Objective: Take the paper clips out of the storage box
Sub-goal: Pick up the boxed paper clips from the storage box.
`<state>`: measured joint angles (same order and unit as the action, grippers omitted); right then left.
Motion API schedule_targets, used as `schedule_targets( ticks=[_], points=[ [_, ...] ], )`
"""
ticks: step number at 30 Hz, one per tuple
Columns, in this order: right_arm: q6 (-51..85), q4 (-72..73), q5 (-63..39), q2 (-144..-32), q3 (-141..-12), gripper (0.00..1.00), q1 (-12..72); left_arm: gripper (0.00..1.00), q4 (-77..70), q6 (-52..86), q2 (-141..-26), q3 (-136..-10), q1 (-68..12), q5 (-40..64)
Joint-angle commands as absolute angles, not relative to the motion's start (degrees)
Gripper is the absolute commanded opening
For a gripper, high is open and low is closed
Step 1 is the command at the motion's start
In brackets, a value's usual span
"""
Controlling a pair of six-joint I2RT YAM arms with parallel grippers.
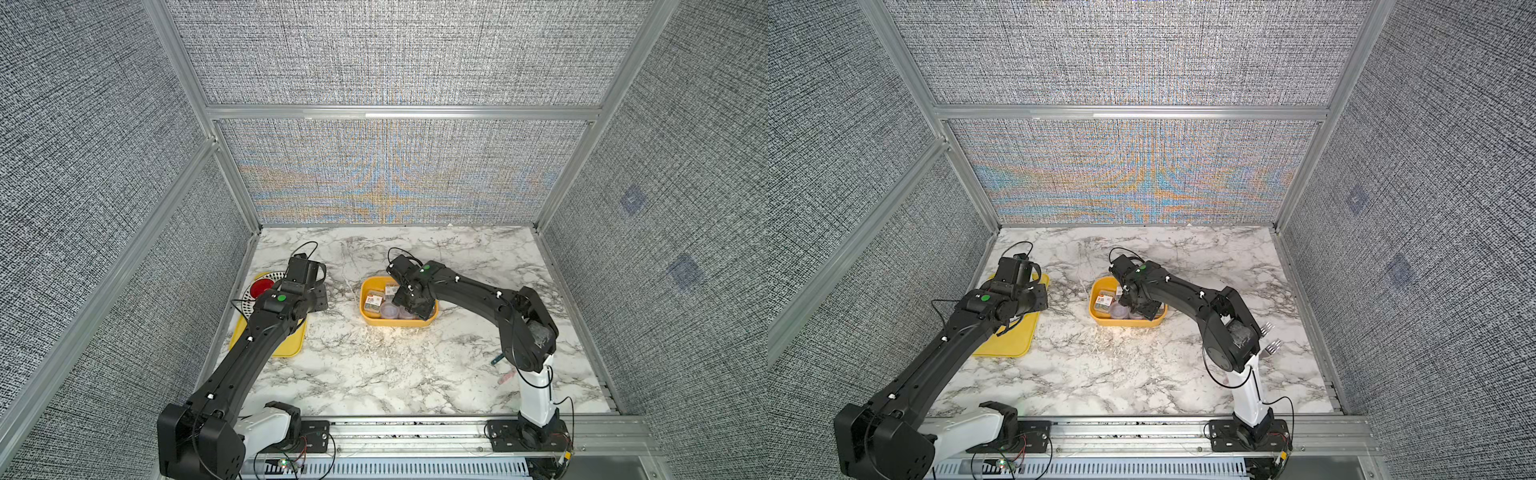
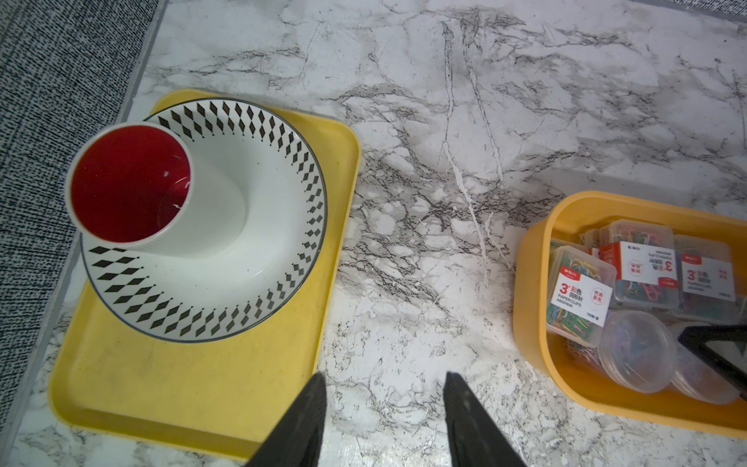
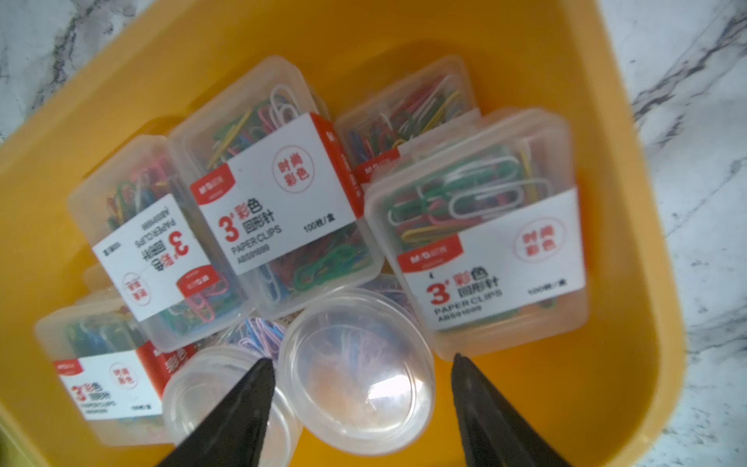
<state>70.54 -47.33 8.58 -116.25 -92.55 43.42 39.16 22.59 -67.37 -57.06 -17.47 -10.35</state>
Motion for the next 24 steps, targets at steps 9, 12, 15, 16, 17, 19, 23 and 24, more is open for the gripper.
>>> schedule_targets(
  ticks=[9, 12, 15, 16, 17, 19, 23, 24],
  points=[
    [70.9, -48.2, 9.0, -118.0, -93.8, 0.68, 42.9, 0.51, 39.8, 22.6, -66.9, -57.0, -17.4, -10.0],
    [70.7, -48.2, 9.1, -117.6, -93.7, 0.64, 42.8, 0.51, 39.7, 22.6, -66.9, -57.0, -17.4, -10.0],
    [70.7, -48.5, 9.5, -117.1, -93.7, 0.62, 42.8, 0.51, 39.8, 22.5, -66.8, -57.1, -17.4, -10.0],
    [70.6, -48.6, 9.7, -116.9, -93.8, 0.62, 42.8, 0.51, 39.8, 22.6, -66.7, -57.0, -17.4, -10.0],
    [70.7, -48.7, 9.8, -116.7, -93.9, 0.61, 42.8, 0.51, 39.7, 22.6, -66.7, -57.0, -17.4, -10.1],
    [70.5, -49.2, 10.3, -116.2, -94.3, 0.6, 42.9, 0.51, 39.7, 22.6, -66.6, -57.0, -17.4, -10.1],
    [69.9, -50.8, 11.7, -115.1, -96.1, 0.59, 42.9, 0.51, 39.7, 22.6, -66.4, -57.0, -17.4, -10.3],
    [69.7, -51.6, 12.4, -114.7, -96.9, 0.58, 43.0, 0.51, 39.7, 22.7, -66.4, -57.0, -17.4, -10.4]
  ],
)
